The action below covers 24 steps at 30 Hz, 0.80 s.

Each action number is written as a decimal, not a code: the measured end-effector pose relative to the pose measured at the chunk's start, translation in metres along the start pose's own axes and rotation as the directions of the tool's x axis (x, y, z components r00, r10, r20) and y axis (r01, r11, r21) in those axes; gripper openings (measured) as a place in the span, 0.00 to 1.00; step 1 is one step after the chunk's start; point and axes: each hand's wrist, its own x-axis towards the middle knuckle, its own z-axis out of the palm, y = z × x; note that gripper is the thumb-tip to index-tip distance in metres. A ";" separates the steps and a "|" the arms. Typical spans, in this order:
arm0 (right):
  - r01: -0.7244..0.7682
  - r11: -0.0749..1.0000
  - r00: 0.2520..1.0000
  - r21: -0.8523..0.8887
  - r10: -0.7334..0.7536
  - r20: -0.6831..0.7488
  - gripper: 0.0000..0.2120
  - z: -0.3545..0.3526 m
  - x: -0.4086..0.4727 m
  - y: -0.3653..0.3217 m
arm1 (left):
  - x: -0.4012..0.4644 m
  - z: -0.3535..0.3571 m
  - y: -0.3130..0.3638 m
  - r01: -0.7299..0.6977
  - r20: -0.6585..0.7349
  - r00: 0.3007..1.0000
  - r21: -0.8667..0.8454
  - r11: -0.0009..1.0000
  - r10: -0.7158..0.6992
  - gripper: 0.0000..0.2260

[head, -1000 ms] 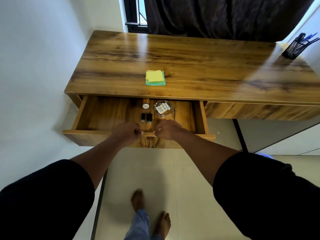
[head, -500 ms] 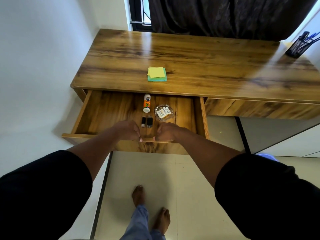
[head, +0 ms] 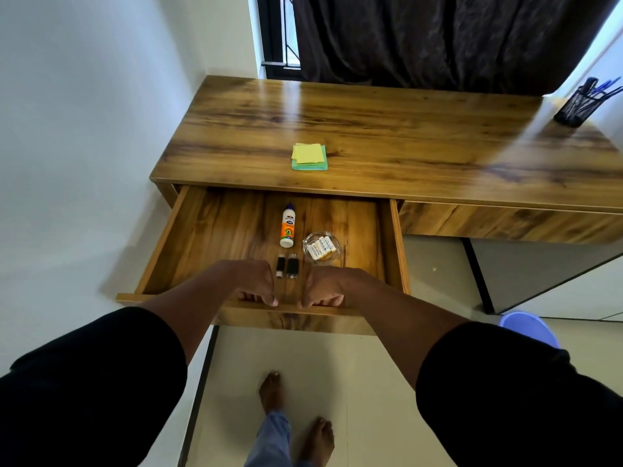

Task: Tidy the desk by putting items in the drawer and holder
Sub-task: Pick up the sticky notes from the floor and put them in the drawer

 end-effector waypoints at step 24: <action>-0.187 0.982 0.867 0.027 0.152 0.474 0.23 0.040 -0.010 -0.017 | -0.008 0.038 -0.014 0.295 0.464 0.869 -0.209 0.932 -0.171 0.09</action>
